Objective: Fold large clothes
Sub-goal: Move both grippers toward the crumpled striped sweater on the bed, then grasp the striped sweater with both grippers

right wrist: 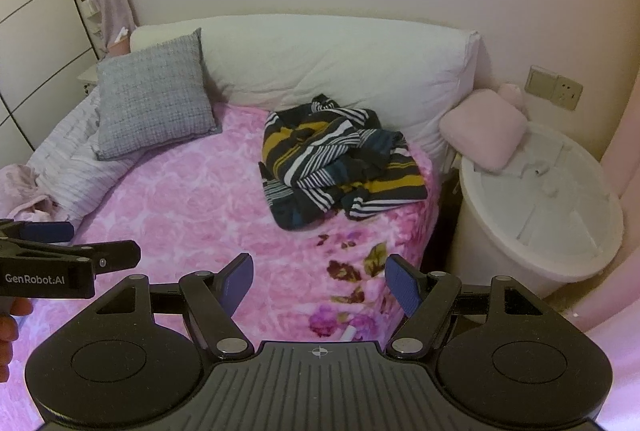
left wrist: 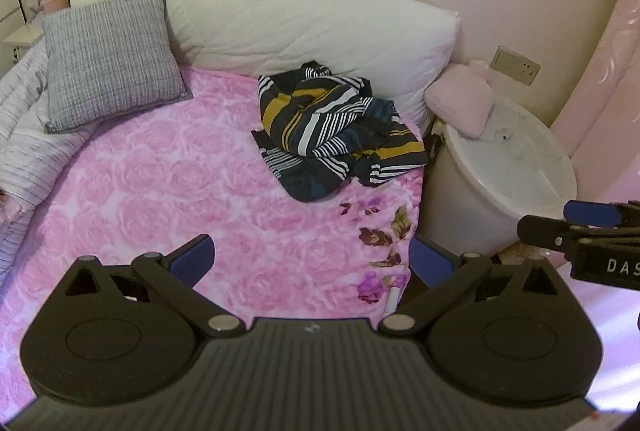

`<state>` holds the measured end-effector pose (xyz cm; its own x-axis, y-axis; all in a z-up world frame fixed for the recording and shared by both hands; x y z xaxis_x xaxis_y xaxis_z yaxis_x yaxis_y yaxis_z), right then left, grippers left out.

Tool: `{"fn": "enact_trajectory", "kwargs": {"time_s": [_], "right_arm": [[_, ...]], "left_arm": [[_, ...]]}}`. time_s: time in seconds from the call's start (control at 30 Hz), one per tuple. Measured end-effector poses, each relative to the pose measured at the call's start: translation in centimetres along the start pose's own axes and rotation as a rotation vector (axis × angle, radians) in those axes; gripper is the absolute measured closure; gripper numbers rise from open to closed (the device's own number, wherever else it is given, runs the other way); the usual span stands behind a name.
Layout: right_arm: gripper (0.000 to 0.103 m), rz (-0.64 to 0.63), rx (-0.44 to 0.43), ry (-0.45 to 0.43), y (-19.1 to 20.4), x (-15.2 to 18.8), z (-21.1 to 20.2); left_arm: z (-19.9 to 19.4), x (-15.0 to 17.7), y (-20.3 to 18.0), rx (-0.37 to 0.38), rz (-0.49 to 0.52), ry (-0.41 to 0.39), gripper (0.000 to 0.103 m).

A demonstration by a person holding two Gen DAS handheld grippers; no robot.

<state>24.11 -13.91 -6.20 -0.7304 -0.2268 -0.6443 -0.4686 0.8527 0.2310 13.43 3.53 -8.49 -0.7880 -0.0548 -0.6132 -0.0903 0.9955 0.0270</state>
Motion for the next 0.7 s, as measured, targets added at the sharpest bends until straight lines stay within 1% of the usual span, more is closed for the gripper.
{"fn": "enact_trajectory", "kwargs": {"time_s": [0.23,0.47,0.7], "right_arm": [[0.033,0.001,-0.019,0.053,-2.9,-2.6,5.1],[0.033,0.019,-0.05,0.098,-7.2,-6.9,12.9],[0.033,0.018,-0.069,0.142,-10.9,-11.0,20.7]], "left_arm": [[5.9,-2.7,0.0,-0.018,-0.053,0.056,0.001],[13.7,-6.4,-0.8,-0.054,-0.078,0.117,0.001],[21.9,-10.6,-2.1,-0.083,-0.102,0.148,0.003]]}}
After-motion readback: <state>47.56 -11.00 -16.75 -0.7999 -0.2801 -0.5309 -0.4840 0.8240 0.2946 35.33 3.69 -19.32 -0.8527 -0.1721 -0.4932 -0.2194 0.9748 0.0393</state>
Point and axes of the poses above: each gripper's, at about its wrist camera, not at the fingertips, and z roughly the way its jaws point, y to its left, x to its underside, the point moved 3 cm from there along z, roughly the way its jaws point, and after that the axes turned 7 degrees about -x, right-handed, at the moved point
